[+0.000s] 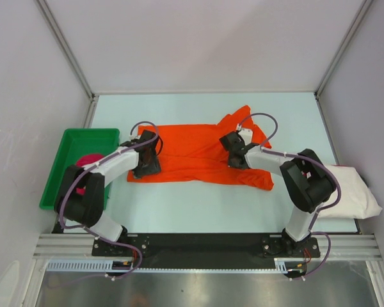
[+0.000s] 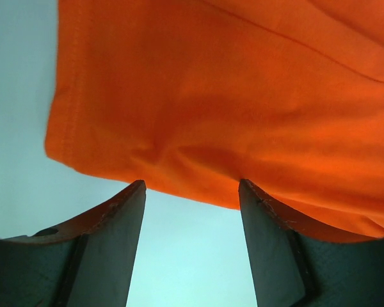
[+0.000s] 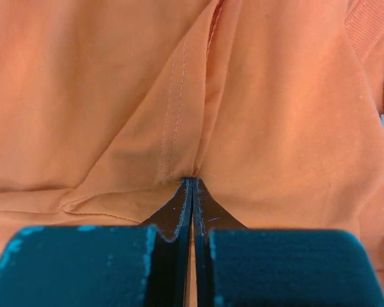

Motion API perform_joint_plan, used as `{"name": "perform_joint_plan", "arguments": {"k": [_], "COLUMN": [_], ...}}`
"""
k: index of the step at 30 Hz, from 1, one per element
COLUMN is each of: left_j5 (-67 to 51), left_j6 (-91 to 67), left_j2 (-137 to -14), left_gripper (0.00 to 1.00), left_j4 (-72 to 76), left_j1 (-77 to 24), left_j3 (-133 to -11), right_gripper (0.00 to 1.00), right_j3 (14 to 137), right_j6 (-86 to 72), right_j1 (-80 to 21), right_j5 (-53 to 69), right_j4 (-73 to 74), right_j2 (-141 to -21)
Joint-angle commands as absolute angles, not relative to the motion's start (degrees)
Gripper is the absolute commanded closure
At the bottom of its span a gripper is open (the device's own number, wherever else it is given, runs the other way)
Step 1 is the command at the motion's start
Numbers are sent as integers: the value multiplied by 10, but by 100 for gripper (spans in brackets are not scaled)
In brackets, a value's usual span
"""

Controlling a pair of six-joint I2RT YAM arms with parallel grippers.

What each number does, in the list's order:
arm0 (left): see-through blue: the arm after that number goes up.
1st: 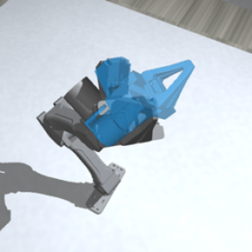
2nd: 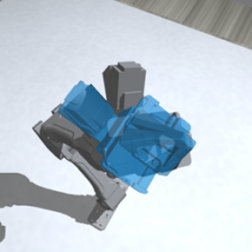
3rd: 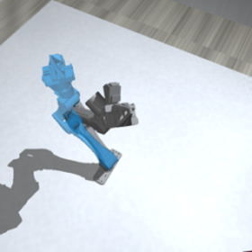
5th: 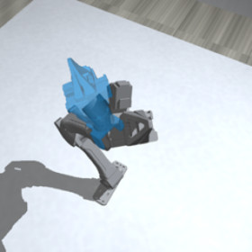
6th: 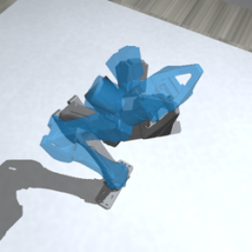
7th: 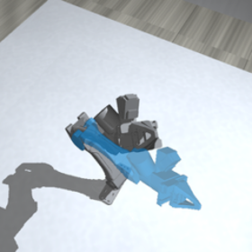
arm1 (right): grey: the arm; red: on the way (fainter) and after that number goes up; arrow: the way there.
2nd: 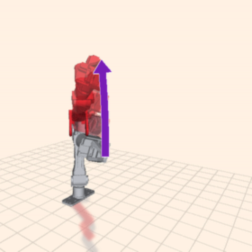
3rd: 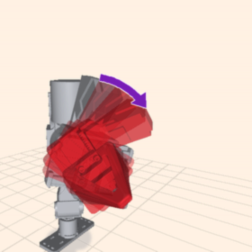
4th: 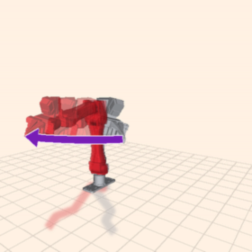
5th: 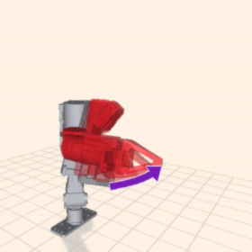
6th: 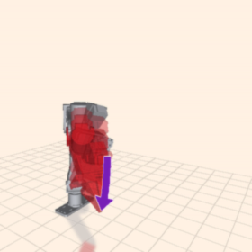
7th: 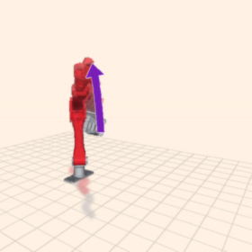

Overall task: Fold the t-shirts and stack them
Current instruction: Fold the flattened tshirt in 1/3 of the way

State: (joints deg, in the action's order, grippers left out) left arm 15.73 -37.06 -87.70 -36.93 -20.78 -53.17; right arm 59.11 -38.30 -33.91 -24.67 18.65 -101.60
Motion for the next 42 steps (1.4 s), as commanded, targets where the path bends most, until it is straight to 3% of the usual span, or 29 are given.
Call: {"name": "perform_joint_plan", "arguments": {"k": [1, 28, 32, 37, 42], "left_j5": [139, 138, 147, 163, 172], "left_j6": [-380, -374, -366, -345, -352], "left_j2": [-893, -924, -886, -832, -832], "left_gripper": [34, 34, 34, 27, 25], "left_j4": [-343, -337, -337, -349, -348], "left_j1": [-210, -211, -211, -211, -210], "left_j3": [-527, -534, -538, -573, -593], "right_gripper": [100, 100, 100, 81, 80], "right_j3": [622, 806, 787, 809, 736], "right_j6": [-376, -331, -325, -312, -337], "right_j1": [-339, -279, -279, -276, -287], "right_j5": [-261, -240, -255, -245, -264], "right_j4": [175, 152, 145, 210, 229], "right_j2": [-1033, -1192, -1120, -1048, -991]}}
